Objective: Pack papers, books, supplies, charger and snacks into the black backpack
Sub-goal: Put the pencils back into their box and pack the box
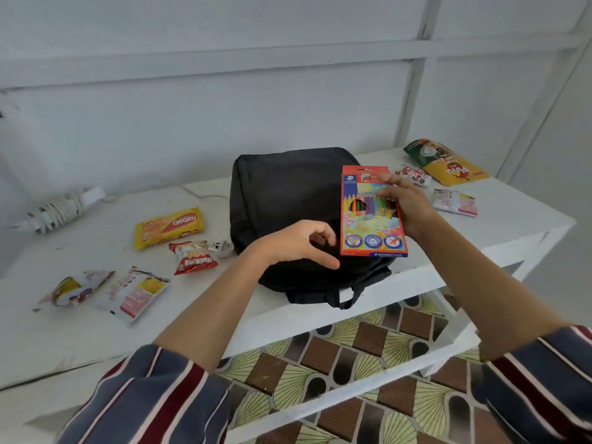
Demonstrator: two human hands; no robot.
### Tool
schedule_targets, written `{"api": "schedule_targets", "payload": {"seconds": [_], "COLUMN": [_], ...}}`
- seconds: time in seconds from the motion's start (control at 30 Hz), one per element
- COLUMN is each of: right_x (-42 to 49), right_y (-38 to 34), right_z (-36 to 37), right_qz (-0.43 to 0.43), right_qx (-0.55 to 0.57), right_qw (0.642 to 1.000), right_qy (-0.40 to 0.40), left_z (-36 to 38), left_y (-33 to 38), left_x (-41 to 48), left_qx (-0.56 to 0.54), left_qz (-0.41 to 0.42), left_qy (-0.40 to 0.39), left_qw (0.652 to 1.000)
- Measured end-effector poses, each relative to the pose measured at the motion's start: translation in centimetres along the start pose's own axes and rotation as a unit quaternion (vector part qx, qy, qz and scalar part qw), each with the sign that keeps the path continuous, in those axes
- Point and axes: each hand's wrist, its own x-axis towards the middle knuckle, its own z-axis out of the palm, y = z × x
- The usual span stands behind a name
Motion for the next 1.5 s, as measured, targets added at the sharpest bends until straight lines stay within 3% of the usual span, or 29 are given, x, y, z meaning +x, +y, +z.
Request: {"api": "schedule_targets", "payload": {"seconds": [0.13, 0.23, 0.3, 0.37, 0.43, 0.47, 0.6, 0.7, 0.83, 1.1, 1.23, 1.33, 1.5], "right_x": [-1.2, -2.0, -2.4, -2.8, -3.2, -3.3, -3.5, -2.9, -1.8, -0.8, -0.3, 0.1, -0.9], "right_y": [-1.0, -1.6, -2.2, -2.9, -3.6, -3.9, -4.2, -3.5, -2.3, -1.4, -0.8, 0.2, 1.8], "right_z": [-3.3, -5.1, -5.9, -6.6, -7.3, -7.5, -7.8, -7.8, -7.7, -6.4, -5.2, -3.9, -2.1], "right_qz": [0.034, 0.051, 0.053, 0.059, 0.056, 0.05, 0.065, 0.093, 0.101, 0.103, 0.127, 0.12, 0.03], "right_qx": [-0.009, -0.027, -0.027, -0.03, -0.026, -0.029, -0.058, -0.047, -0.084, -0.078, -0.115, -0.099, -0.053], "right_qw": [0.999, 0.998, 0.997, 0.996, 0.994, 0.993, 0.982, 0.976, 0.964, 0.945, 0.926, 0.945, 0.991], "right_qy": [0.007, -0.021, -0.043, -0.061, -0.087, -0.105, -0.17, -0.193, -0.231, -0.302, -0.338, -0.286, -0.116], "left_z": [1.5, 1.2, 0.8, 0.6, 0.6, 0.8, 2.3, 3.2, 2.5, -0.6, -3.0, -5.2, -7.2], "left_y": [-0.4, -0.6, -0.4, -0.3, -0.1, 0.0, -0.7, -1.6, -2.2, -1.3, -0.5, 0.7, 2.4], "left_x": [0.9, 1.8, 2.4, 3.0, 3.7, 4.1, 4.3, 3.1, 2.8, 3.9, 4.1, 4.6, 5.6], "left_qx": [0.175, 0.192, 0.253, 0.361, 0.429, 0.445, 0.438, 0.458, 0.517, 0.449, 0.389, 0.376, 0.376], "left_qz": [-0.007, 0.037, 0.073, 0.071, 0.059, 0.054, 0.023, -0.028, -0.085, -0.105, -0.078, -0.053, -0.02], "left_qy": [0.025, 0.163, 0.318, 0.445, 0.484, 0.477, 0.388, 0.252, 0.172, 0.181, 0.225, 0.264, 0.299], "left_qw": [0.984, 0.967, 0.911, 0.817, 0.761, 0.756, 0.81, 0.852, 0.834, 0.869, 0.89, 0.886, 0.877]}}
